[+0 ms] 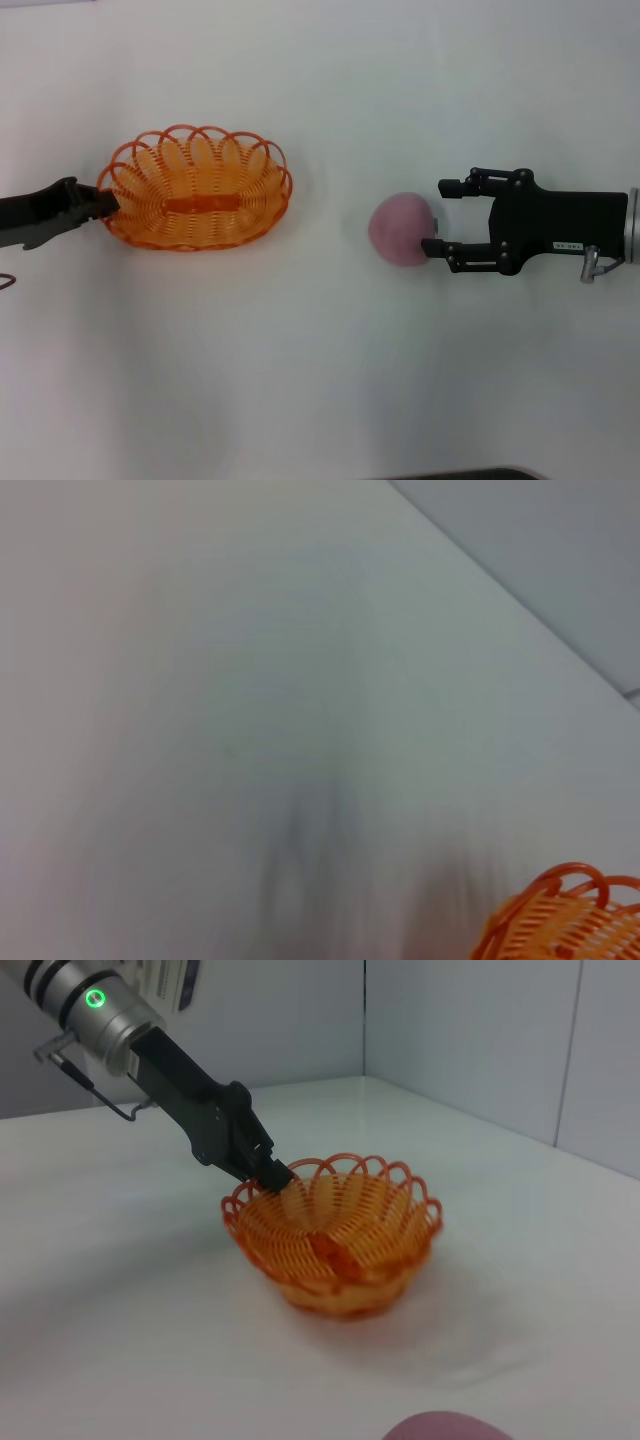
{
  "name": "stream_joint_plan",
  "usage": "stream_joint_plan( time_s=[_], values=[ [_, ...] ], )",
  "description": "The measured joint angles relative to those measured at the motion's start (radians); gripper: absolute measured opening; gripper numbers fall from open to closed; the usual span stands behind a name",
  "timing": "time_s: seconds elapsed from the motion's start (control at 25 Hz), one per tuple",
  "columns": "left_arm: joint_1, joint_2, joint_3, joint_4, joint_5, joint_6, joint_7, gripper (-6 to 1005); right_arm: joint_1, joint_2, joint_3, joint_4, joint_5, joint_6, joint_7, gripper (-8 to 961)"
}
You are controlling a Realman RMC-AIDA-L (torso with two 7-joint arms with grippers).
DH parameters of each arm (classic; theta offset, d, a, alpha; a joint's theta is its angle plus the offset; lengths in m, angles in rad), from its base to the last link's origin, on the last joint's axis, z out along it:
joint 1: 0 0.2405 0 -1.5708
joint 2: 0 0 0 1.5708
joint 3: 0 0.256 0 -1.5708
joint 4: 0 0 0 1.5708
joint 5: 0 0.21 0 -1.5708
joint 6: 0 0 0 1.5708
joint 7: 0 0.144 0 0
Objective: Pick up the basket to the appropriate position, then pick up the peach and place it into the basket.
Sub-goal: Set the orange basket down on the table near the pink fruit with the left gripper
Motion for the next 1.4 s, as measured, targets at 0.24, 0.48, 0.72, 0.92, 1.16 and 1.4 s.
stream_joint_plan(
  time_s=[0.24,0.48,0.72,0.92,1.16,1.4],
  values=[
    [0.0,0.0,-0.005,-0.001,-0.004,0.002,0.003,81,0.0,0.0,0.0,0.0,0.0,0.002,0.0,813],
    [0.002,0.0,-0.017,-0.002,-0.005,0.018,0.003,143,0.0,0.0,0.0,0.0,0.0,0.002,0.0,813],
    [0.004,0.002,-0.058,-0.002,-0.011,0.06,0.013,304,0.0,0.0,0.0,0.001,0.0,0.002,0.0,813],
    [0.007,0.005,-0.101,0.003,-0.026,0.102,0.057,407,0.0,0.0,0.0,0.002,0.0,0.006,0.0,813],
    [0.017,0.006,-0.155,0.002,-0.044,0.163,0.189,482,-0.001,0.0,0.0,0.003,0.0,0.01,0.0,813],
    [0.043,0.006,-0.27,-0.006,-0.086,0.224,0.376,550,-0.001,0.002,0.0,0.003,0.001,0.01,0.0,813]
  ],
)
